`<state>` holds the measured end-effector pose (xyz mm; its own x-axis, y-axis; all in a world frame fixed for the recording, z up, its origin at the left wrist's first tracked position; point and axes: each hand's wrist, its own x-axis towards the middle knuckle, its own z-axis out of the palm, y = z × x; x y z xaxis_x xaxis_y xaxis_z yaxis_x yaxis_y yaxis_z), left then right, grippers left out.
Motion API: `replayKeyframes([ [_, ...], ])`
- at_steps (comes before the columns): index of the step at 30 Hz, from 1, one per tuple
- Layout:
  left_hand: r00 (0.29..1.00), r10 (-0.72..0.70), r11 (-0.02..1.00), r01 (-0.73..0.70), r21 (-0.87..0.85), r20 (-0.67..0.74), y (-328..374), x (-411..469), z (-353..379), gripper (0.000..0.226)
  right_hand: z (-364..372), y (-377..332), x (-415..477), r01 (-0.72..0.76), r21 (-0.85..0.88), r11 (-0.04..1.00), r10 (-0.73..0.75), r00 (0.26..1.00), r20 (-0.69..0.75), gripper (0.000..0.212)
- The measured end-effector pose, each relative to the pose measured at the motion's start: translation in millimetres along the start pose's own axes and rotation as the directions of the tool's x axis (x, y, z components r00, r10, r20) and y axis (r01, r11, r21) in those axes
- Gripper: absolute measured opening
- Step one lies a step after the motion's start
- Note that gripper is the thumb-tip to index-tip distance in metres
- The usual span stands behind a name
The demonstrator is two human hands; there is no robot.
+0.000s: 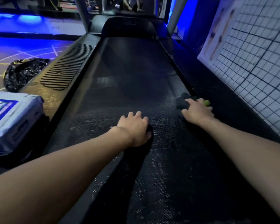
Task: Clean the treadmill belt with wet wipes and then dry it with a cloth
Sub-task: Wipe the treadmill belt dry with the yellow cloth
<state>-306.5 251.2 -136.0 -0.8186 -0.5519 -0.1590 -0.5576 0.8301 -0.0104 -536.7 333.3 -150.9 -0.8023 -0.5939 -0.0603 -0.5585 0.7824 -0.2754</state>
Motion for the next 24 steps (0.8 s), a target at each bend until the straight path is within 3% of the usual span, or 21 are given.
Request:
replayKeyframes([
  [13, 0.999, 0.04, 0.999, -0.04, -0.017, 0.021, -11, -11, -1, 0.043, 3, -20, -18, -0.038, -0.061, 0.997, 0.035, 0.998, -0.051, 0.05],
  [24, 1.0, -0.013, 1.0, 0.013, 0.004, 0.012, -67, -50, 5, 0.037, 44, -161, -66, 0.237, -0.013, 0.971, -0.237, 0.971, 0.023, 0.045],
])
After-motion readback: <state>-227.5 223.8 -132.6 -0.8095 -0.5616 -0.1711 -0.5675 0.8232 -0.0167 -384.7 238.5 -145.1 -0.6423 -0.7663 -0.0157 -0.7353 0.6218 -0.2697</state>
